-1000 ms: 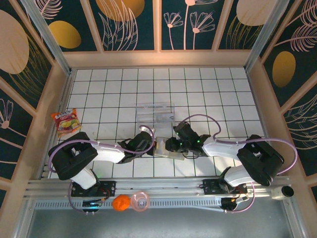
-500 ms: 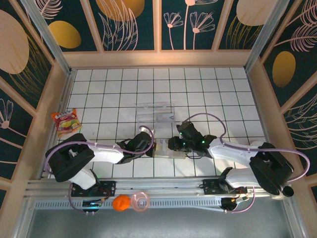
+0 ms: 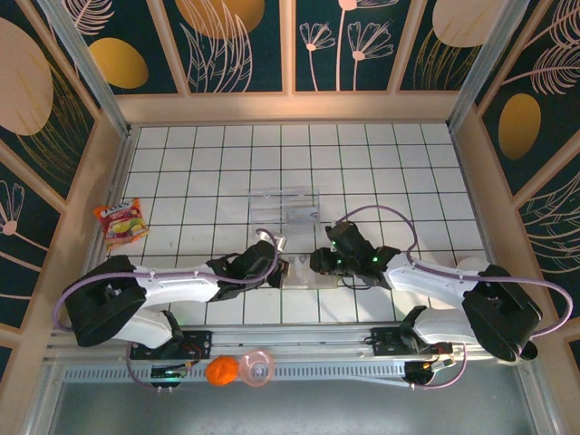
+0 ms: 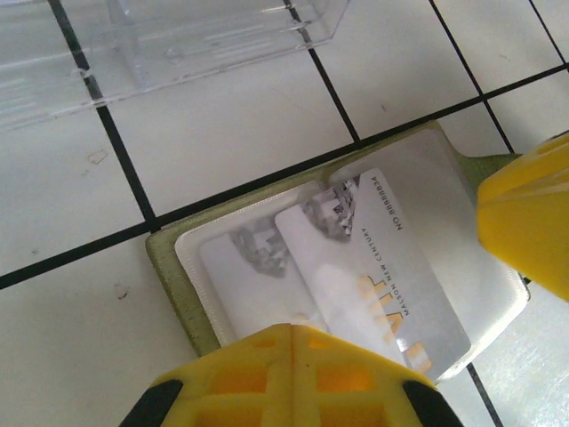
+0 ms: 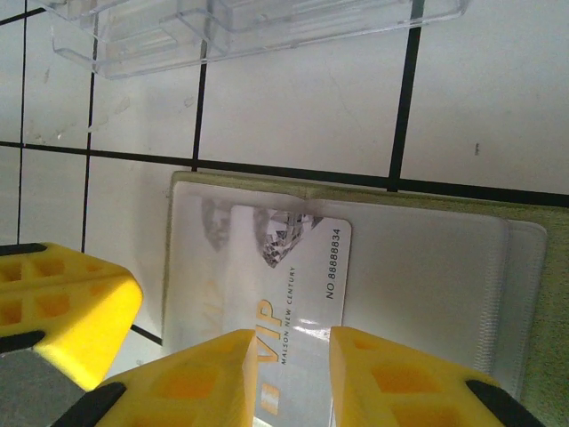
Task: Take the credit cards out of the card holder
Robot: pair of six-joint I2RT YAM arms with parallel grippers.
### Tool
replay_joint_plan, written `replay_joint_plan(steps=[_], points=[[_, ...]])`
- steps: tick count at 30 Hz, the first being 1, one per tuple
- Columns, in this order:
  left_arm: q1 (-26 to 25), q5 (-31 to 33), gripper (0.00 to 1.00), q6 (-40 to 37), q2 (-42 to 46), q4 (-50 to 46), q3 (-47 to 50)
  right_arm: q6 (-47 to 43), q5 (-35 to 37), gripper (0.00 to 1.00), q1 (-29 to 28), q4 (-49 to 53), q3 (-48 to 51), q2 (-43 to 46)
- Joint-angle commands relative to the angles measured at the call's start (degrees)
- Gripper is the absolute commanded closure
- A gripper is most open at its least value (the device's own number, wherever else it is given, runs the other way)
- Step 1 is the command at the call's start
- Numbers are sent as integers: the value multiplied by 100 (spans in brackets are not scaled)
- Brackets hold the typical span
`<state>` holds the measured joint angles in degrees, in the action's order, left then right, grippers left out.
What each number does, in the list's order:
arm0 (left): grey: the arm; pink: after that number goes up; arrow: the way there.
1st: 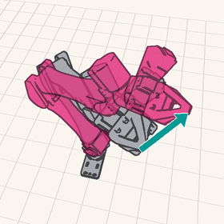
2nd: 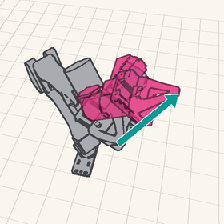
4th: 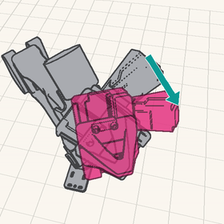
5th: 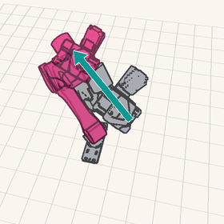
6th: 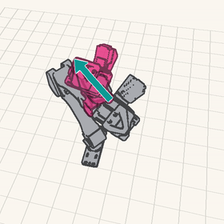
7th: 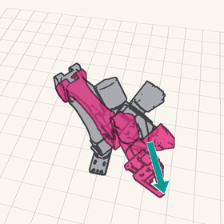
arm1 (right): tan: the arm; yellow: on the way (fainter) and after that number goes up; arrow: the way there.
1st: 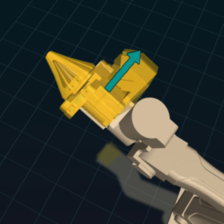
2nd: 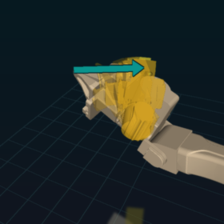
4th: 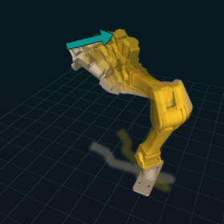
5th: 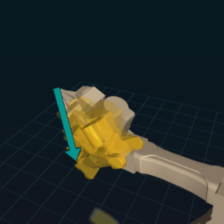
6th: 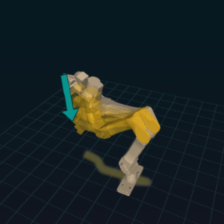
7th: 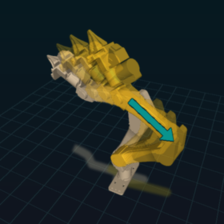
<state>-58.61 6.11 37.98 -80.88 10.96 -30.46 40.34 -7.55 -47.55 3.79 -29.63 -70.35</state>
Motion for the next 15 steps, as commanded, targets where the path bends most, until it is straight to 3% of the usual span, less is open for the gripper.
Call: replay_joint_plan(steps=[1, 4, 10, 15], points=[[-2, 514, 96, 2, 142, -483, -41, -138, 8, 72, 61, 48, 33, 24], [-1, 322, 92, 26, 337, -217, 174, -180, -132, 72, 70, -92, 97, 67], [-10, -433, 92, -81, -134, 548, -99, -263, -273, 71, 79, -194, 27, -152], [-35, -712, 97, -243, -566, 686, -427, -263, -282, 71, 89, -213, 61, -133]])
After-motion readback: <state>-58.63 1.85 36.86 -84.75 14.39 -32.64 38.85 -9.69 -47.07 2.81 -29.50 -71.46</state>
